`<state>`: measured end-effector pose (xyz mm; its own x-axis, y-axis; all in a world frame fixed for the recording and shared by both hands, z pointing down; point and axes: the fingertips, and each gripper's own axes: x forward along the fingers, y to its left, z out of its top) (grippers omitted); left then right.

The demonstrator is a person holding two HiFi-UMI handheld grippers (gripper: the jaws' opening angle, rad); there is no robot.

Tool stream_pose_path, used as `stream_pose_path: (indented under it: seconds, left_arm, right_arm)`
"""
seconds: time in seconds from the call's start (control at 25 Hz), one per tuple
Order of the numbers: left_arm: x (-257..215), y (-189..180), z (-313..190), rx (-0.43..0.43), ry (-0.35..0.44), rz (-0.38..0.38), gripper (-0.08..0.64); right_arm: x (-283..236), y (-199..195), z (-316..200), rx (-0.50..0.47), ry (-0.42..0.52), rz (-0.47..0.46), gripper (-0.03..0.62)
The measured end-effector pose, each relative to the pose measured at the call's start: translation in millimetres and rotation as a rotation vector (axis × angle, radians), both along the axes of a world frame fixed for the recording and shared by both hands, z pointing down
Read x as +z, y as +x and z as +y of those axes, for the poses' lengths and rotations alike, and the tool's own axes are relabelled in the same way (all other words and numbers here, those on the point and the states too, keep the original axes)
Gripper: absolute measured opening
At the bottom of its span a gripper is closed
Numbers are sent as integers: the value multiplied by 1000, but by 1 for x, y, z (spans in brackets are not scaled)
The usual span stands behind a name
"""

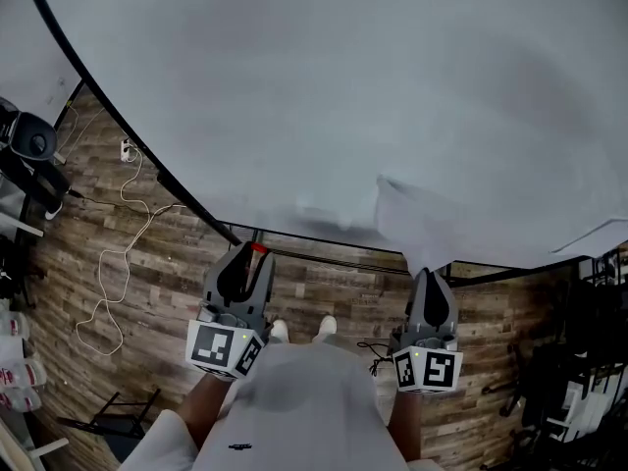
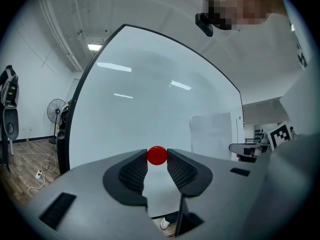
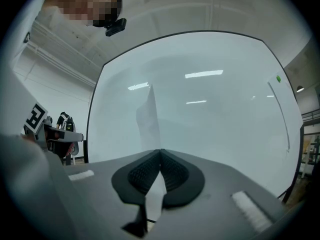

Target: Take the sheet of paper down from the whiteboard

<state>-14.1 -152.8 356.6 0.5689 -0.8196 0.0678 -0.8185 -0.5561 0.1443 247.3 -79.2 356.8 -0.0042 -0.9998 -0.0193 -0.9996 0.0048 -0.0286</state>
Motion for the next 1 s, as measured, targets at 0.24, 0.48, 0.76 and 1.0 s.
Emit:
stream_pose_path:
  seconds: [0.24,0.48,0.76,1.0]
  left_arm:
    - [0,-1,1,-3,-2,-4,126]
    - [-1,-1,-2,0,0,2,126]
    - [0,2,-2,3,1,1,126]
    - [-1,1,-2,-1,2,1,126]
  right_arm:
    - [1,1,0,0,-2,4,9]
    - [1,-1,0,1,-8,14,11]
    - [-1,1,-1,1,0,13,10]
    - [0,1,0,0,-2,15,10]
